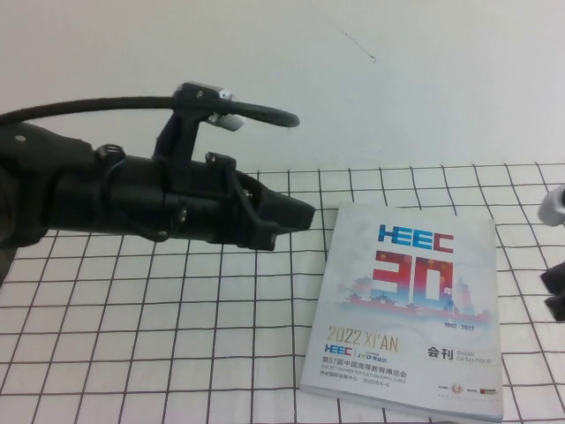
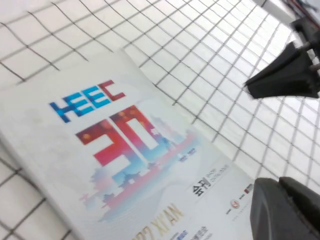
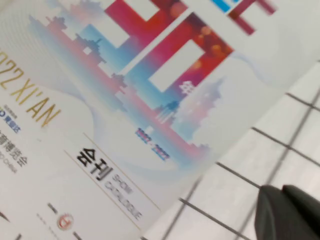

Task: Close book
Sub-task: 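Close the open booklet and leave it lying on the table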

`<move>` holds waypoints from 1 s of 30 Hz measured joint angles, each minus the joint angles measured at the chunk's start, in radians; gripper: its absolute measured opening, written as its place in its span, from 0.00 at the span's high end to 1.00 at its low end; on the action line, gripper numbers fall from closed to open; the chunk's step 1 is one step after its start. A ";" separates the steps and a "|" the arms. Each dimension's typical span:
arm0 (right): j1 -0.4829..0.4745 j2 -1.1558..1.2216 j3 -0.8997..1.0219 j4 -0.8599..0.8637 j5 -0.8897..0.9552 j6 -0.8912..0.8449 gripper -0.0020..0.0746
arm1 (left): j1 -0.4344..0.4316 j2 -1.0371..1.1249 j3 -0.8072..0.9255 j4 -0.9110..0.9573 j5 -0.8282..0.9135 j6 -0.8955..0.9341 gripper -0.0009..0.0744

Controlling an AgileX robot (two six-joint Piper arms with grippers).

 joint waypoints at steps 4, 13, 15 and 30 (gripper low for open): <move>-0.052 -0.154 0.000 -0.137 0.074 0.039 0.98 | 0.000 -0.118 0.002 0.196 -0.121 -0.133 0.99; -0.085 -0.483 0.010 -0.308 0.113 0.196 0.98 | 0.000 -0.340 0.024 0.706 -0.250 -0.541 0.99; -0.085 -0.544 0.018 -0.308 0.124 0.201 0.98 | 0.000 -0.395 0.054 0.766 -0.292 -0.602 0.99; -0.085 -1.012 0.323 -0.276 0.121 0.200 0.98 | 0.000 -0.967 0.621 0.772 -0.674 -0.609 0.99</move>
